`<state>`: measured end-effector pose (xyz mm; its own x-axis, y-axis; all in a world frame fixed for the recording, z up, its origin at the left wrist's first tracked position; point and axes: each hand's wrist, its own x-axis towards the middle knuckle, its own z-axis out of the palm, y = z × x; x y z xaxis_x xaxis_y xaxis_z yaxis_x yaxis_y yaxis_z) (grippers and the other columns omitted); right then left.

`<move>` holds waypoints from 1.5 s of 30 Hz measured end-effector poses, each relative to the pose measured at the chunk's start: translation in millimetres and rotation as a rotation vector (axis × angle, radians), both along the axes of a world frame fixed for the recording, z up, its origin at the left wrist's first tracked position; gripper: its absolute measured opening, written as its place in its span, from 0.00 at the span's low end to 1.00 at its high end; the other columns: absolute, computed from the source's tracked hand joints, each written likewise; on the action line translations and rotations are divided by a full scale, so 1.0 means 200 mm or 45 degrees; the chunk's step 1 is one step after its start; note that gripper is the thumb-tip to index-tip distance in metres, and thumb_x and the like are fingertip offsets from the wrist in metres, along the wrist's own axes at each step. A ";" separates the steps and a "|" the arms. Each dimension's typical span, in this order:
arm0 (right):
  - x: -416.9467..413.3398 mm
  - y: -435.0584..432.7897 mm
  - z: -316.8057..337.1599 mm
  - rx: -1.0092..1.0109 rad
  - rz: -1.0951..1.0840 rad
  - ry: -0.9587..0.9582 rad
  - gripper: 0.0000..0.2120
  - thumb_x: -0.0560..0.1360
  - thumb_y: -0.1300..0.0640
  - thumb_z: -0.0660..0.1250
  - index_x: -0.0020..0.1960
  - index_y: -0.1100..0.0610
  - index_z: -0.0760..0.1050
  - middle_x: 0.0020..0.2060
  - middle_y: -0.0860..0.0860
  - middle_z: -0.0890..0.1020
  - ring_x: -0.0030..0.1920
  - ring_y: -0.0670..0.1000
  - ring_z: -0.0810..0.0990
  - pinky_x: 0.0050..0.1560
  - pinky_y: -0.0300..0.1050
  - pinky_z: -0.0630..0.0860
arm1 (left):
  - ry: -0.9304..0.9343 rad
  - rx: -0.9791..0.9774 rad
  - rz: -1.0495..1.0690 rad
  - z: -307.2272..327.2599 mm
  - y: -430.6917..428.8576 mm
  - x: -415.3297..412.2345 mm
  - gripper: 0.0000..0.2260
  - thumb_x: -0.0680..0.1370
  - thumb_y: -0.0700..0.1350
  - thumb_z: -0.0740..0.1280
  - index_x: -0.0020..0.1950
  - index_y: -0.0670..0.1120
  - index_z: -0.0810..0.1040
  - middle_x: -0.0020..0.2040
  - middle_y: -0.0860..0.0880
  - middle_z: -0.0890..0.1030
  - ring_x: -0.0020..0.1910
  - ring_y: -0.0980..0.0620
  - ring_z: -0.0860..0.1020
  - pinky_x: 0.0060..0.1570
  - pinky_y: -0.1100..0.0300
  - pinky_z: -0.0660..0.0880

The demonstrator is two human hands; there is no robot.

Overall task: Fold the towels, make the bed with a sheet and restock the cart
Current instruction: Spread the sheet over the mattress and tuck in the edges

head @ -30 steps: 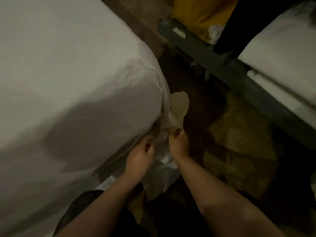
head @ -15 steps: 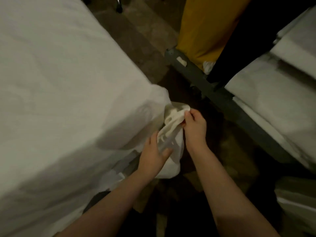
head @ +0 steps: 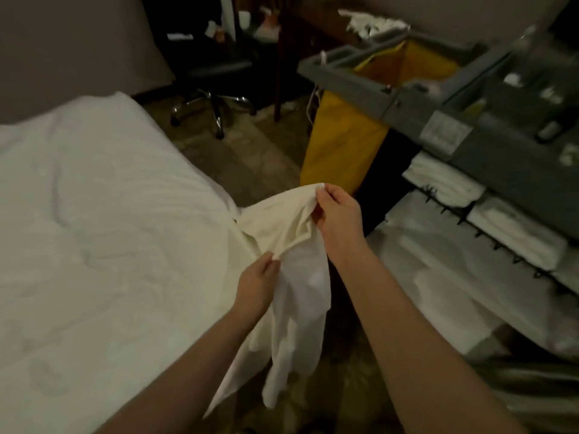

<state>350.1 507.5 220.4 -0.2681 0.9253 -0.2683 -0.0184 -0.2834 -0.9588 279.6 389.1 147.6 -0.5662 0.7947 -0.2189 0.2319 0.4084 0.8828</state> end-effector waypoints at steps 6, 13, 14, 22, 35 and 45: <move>-0.28 -0.10 0.28 0.010 0.145 -0.057 0.05 0.80 0.60 0.62 0.50 0.56 0.76 0.49 0.56 0.79 0.47 0.52 0.77 0.48 0.44 0.77 | -0.140 0.413 0.346 0.58 -0.17 -0.30 0.13 0.82 0.43 0.56 0.41 0.48 0.76 0.40 0.50 0.77 0.39 0.55 0.74 0.40 0.67 0.71; -0.44 -0.46 0.22 -0.159 0.354 -0.088 0.08 0.80 0.57 0.62 0.58 0.53 0.75 0.49 0.51 0.80 0.50 0.50 0.79 0.52 0.45 0.77 | -0.229 0.512 0.511 0.82 -0.42 -0.50 0.12 0.82 0.45 0.55 0.49 0.44 0.77 0.43 0.47 0.77 0.44 0.50 0.75 0.46 0.56 0.73; -0.44 -0.50 0.19 -0.206 0.381 -0.081 0.08 0.80 0.57 0.62 0.57 0.53 0.75 0.48 0.51 0.80 0.49 0.50 0.80 0.50 0.45 0.77 | -0.252 0.501 0.534 0.83 -0.43 -0.51 0.12 0.82 0.45 0.55 0.50 0.43 0.77 0.44 0.46 0.77 0.45 0.49 0.76 0.47 0.54 0.74; -0.38 -0.68 -0.04 0.090 1.052 -0.378 0.12 0.77 0.49 0.65 0.60 0.49 0.73 0.55 0.47 0.78 0.57 0.48 0.76 0.49 0.37 0.73 | -0.330 0.496 0.674 0.89 -0.45 -0.59 0.12 0.82 0.47 0.56 0.44 0.46 0.76 0.44 0.44 0.78 0.45 0.46 0.77 0.47 0.53 0.75; -0.43 -0.51 0.17 0.564 0.910 -0.470 0.06 0.79 0.55 0.64 0.43 0.52 0.75 0.41 0.47 0.78 0.46 0.49 0.76 0.46 0.38 0.72 | -0.298 0.565 0.863 0.92 -0.41 -0.69 0.15 0.81 0.43 0.58 0.34 0.45 0.69 0.33 0.49 0.69 0.35 0.51 0.67 0.36 0.60 0.65; -0.61 -0.30 0.51 0.987 0.835 -0.576 0.06 0.76 0.52 0.67 0.43 0.54 0.79 0.36 0.43 0.77 0.40 0.45 0.76 0.44 0.42 0.75 | -0.257 0.384 0.773 0.88 -0.51 -0.73 0.21 0.81 0.47 0.61 0.72 0.49 0.61 0.68 0.43 0.70 0.61 0.44 0.74 0.60 0.50 0.74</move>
<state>227.4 447.2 323.3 -0.7907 0.5994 0.1246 0.3116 0.5692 -0.7609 132.7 286.4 323.4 -0.9001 0.3938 -0.1863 -0.1396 0.1444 0.9796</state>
